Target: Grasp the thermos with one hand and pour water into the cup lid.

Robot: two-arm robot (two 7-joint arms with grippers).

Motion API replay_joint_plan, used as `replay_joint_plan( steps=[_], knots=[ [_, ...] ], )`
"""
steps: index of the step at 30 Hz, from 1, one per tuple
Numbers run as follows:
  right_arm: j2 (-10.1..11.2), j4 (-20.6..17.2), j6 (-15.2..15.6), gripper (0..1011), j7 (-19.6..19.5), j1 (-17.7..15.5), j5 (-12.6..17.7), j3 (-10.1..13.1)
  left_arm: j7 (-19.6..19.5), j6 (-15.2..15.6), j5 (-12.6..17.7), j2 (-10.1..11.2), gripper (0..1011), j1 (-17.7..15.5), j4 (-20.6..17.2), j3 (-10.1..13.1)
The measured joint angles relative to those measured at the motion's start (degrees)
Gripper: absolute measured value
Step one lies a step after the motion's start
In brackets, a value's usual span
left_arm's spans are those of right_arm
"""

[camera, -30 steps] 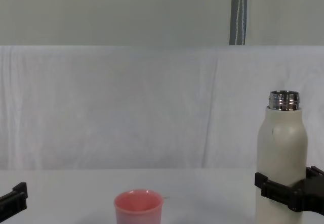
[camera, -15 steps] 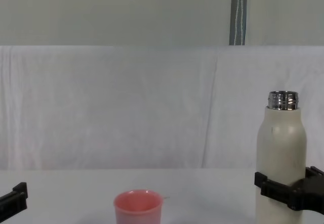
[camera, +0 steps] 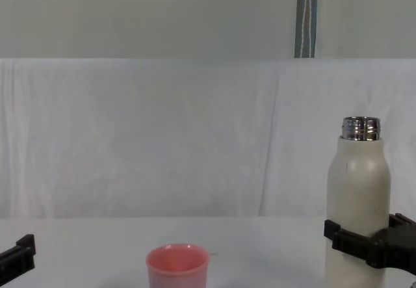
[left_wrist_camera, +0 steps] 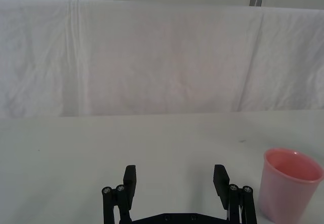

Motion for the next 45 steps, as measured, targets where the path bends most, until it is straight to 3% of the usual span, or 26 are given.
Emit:
replay_joint_plan(
  steps=[45],
  knots=[
    [0.1, -0.6, 0.3, 950, 0.2, 0.2, 0.7, -0.4, 0.0, 0.0, 0.0, 0.0, 1001, 0.0, 0.0, 0.0]
  ],
)
